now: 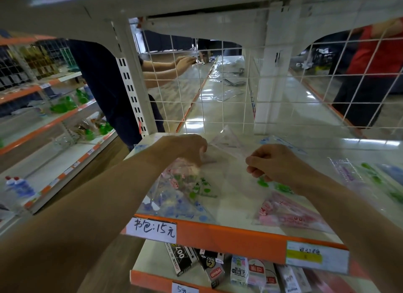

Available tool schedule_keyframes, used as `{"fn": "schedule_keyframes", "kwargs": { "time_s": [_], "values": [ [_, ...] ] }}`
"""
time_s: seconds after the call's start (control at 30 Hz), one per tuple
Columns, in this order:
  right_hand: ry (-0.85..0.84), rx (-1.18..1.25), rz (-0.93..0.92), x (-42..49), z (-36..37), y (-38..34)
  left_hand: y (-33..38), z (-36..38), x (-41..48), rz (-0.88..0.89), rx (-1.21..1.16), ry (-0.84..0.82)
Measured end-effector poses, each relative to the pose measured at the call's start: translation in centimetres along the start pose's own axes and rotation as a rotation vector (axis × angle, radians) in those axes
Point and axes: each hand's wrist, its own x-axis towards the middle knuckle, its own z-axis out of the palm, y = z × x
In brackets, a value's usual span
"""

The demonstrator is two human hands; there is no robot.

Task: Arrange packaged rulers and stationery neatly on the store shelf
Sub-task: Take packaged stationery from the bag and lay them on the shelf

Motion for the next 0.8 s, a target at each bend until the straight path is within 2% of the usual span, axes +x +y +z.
{"fn": "schedule_keyframes", "kwargs": {
  "time_s": [0.13,0.3,0.37,0.47,0.53,0.67,0.8],
  "values": [
    [0.05,0.008,0.004,0.7,0.4,0.2,-0.5,1.2,-0.1,0.042,-0.203,0.066],
    [0.012,-0.049,0.023,1.7,1.2,-0.4,-1.2,1.5,-0.1,-0.057,-0.185,0.007],
    [0.034,-0.154,-0.004,2.1,1.2,-0.9,-0.9,1.4,0.0,-0.033,-0.187,0.001],
    [0.203,-0.454,-0.098,2.6,-0.2,-1.5,-0.6,1.1,0.0,-0.033,-0.179,0.004],
    [0.244,-0.562,-0.083,2.6,-2.0,-1.7,-0.6,1.2,0.0,-0.033,-0.176,0.005],
    [0.159,-0.529,0.093,2.2,-5.1,-1.5,-0.5,1.3,0.0,-0.045,-0.174,0.004],
    [0.074,-0.381,0.146,1.9,-3.5,-0.9,-0.2,1.2,-0.1,-0.049,-0.151,0.015]
  ]
}}
